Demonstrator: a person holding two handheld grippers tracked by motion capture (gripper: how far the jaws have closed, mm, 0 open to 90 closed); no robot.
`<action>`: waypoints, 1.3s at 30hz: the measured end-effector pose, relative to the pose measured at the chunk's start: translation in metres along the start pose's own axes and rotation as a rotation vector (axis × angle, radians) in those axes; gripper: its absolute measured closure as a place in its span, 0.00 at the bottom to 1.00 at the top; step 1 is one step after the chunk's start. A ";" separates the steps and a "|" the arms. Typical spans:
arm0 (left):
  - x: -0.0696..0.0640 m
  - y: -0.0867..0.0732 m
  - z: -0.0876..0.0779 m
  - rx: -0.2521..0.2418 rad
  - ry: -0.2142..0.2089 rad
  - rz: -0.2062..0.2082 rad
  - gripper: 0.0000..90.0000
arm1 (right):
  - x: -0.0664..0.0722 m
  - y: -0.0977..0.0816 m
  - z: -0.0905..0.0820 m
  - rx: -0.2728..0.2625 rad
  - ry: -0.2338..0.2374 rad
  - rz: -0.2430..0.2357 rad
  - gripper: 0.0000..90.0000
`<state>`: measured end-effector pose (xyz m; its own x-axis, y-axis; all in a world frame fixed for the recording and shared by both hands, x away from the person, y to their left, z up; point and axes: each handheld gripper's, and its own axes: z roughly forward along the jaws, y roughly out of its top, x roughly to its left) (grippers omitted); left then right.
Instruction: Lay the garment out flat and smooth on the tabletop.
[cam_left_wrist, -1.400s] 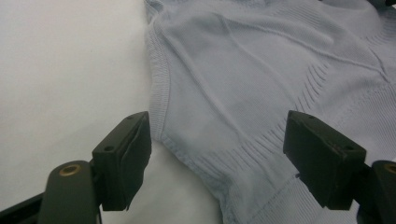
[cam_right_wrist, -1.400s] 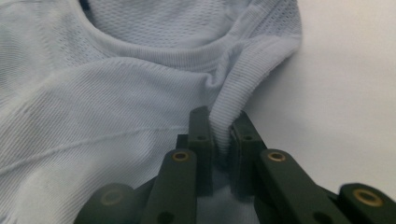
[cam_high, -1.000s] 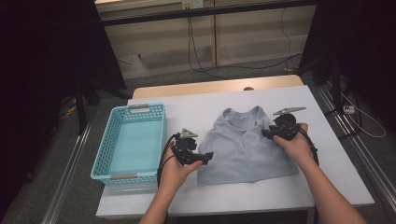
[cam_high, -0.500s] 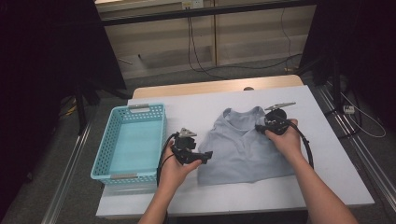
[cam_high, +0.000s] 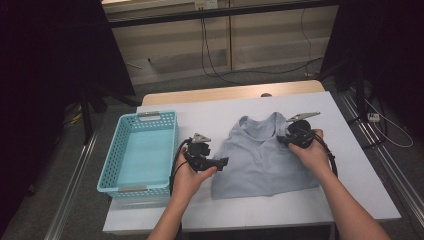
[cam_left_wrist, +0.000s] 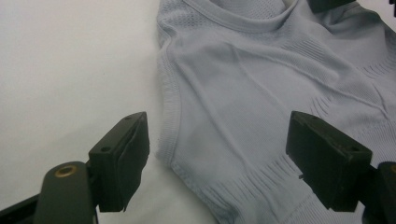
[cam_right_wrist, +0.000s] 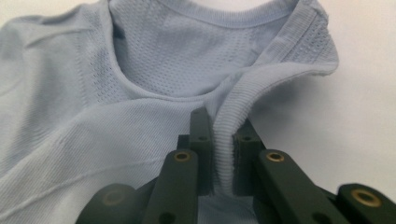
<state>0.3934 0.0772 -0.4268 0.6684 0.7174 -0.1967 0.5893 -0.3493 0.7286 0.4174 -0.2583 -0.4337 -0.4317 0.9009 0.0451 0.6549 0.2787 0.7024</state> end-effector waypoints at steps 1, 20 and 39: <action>0.000 0.000 0.000 -0.002 0.000 0.001 0.24 | 0.000 0.001 -0.001 -0.007 0.003 -0.003 0.93; 0.000 -0.003 0.000 -0.003 0.001 0.004 0.24 | 0.014 0.014 -0.009 -0.096 -0.025 -0.021 0.52; 0.003 -0.006 -0.007 -0.016 0.003 0.005 0.23 | 0.011 0.031 -0.003 -0.050 -0.097 -0.017 0.37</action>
<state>0.3883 0.0856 -0.4272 0.6696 0.7177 -0.1912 0.5787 -0.3428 0.7400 0.4311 -0.2406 -0.4087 -0.3787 0.9249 -0.0341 0.6154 0.2792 0.7371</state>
